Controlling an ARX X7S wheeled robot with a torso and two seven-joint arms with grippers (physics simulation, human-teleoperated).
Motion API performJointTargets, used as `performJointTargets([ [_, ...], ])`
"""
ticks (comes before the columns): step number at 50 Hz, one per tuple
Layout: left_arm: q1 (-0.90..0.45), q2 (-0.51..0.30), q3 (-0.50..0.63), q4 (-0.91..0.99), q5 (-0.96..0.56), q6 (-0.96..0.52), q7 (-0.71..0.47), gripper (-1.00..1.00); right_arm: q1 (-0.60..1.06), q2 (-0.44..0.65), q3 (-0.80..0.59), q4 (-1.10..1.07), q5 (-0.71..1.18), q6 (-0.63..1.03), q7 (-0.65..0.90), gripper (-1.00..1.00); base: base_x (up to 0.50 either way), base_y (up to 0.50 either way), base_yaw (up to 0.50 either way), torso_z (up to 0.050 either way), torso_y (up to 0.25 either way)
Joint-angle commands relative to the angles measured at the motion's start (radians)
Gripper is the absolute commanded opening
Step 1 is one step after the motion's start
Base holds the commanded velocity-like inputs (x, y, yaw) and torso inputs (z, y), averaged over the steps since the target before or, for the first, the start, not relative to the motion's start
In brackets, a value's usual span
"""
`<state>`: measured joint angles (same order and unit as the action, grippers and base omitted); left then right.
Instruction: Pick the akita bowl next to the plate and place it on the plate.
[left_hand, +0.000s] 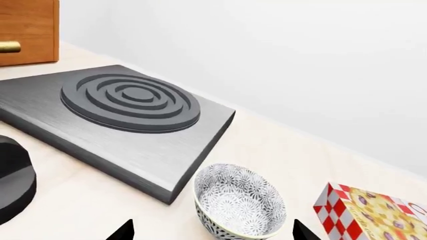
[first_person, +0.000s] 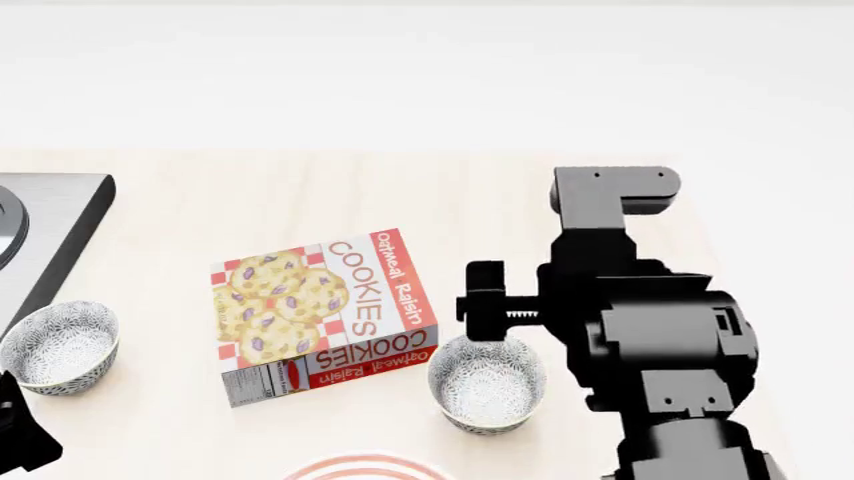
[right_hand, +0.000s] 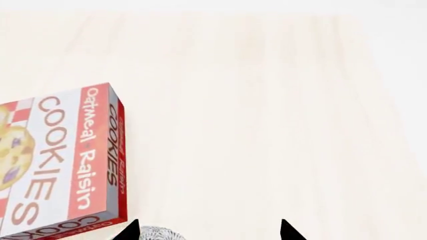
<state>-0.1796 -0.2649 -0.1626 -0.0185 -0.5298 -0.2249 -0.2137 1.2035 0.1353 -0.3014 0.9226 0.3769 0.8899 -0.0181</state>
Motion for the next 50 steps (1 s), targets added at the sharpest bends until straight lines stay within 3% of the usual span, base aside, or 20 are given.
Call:
performJointTargets([
  [1,0.0,-0.003,0.003,-0.001,-0.003,0.004,0.0,1.0,0.108,-0.042,-0.014,0.288,-0.021,-0.118,-0.063,1.0,0.0,0.0,0.0,0.0,0.0],
  [5,0.0,-0.004,0.004,-0.003,-0.005,0.006,0.0,1.0,0.137,-0.058,-0.012,0.382,-0.031,-0.166,-0.086,1.0,0.0,0.0,0.0,0.0,0.0],
  [26,-0.001,-0.005,0.01,-0.014,-0.004,0.019,-0.002,1.0,0.117,-0.064,0.14,0.385,-0.146,-0.069,-0.124,1.0,0.0,0.0,0.0,0.0,0.0],
  [50,0.001,-0.011,0.016,-0.006,-0.013,0.016,-0.01,1.0,0.052,-0.06,0.333,0.385,-0.269,-0.1,-0.142,1.0,0.0,0.0,0.0,0.0,0.0],
])
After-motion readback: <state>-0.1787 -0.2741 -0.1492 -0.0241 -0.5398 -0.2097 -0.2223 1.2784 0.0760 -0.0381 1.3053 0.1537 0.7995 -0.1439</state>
